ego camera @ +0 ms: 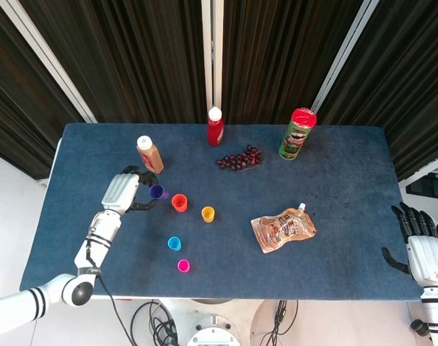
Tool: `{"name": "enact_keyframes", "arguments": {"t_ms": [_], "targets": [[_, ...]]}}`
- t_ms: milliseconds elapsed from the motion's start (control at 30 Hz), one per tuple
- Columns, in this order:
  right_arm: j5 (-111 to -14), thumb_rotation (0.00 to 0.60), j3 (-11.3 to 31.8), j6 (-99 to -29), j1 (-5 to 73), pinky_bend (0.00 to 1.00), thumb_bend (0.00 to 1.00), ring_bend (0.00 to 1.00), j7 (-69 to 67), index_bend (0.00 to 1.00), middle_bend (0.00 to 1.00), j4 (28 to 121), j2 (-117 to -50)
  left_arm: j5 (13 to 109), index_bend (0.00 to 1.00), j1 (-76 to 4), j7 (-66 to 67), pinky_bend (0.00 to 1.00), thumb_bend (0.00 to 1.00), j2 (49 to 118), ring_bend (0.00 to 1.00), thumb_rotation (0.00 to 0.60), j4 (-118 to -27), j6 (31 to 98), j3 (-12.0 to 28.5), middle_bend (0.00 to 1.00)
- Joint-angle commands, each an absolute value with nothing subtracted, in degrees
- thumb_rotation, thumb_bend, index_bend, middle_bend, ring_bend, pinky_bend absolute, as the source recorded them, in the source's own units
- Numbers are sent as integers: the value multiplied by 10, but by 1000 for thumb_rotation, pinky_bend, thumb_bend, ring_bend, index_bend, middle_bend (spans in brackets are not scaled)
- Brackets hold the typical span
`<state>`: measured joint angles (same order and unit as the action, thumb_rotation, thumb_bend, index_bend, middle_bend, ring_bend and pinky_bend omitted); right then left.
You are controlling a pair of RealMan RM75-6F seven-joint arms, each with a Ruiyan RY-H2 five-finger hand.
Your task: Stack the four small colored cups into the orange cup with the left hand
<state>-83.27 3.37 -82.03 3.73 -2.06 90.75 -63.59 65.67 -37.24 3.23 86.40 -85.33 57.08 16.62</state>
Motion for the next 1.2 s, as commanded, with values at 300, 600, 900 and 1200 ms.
{"name": "enact_keyframes", "arguments": {"t_ms": [300,600,900,1200], "targets": [[-830,600,36,-823,35,0,249,0,-32,0,0,903,-631,631,477,-406,16,171,246,922,391,600,-795,536,166,483],[-827,600,37,-822,34,0,249,0,-40,0,0,897,-632,622,477,-412,12,170,247,936,390,600,-776,524,156,484],[-828,600,38,-826,32,0,250,0,-40,0,0,897,-633,628,218,-418,8,152,225,936,227,600,-775,514,148,308],[-824,600,39,-823,33,0,250,0,-40,0,0,895,-635,697,174,-424,-8,148,212,921,151,600,-820,544,143,216]]}}
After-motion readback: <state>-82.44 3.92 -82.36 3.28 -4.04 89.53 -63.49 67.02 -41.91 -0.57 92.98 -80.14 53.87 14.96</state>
